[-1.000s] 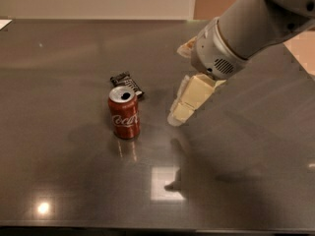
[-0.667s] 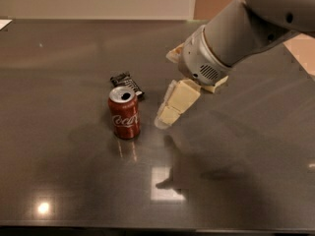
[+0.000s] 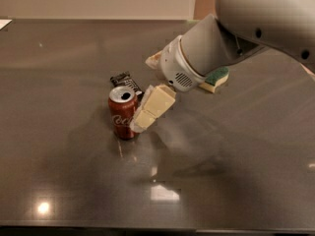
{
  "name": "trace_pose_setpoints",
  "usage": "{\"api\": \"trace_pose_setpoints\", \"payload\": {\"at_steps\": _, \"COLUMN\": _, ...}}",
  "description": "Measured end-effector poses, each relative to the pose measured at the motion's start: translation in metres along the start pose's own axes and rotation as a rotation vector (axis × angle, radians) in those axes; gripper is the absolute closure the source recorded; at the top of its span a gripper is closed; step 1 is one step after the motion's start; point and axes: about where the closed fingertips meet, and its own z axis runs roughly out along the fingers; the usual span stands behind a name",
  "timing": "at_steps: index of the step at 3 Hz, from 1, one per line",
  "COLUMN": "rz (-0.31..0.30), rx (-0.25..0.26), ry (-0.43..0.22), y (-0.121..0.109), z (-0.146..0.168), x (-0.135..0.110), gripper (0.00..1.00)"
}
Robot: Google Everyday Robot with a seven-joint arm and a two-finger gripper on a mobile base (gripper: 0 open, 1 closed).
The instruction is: Knock coke can over
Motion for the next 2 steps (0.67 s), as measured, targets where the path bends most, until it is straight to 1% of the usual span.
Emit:
{"api": "trace_pose_setpoints", "payload": {"at_steps": 1, "rz": 0.006, "rx": -0.035, "ry": -0.034, "y": 0.006, "z": 0.017, "x": -0.01, "gripper": 0.0}}
{"api": "trace_pose_setpoints", "payload": {"at_steps": 2, "rz": 0.016, "rx": -0.065, "ry": -0.047, "y": 0.012, "z": 0.031, "x": -0.012, "gripper": 0.0}}
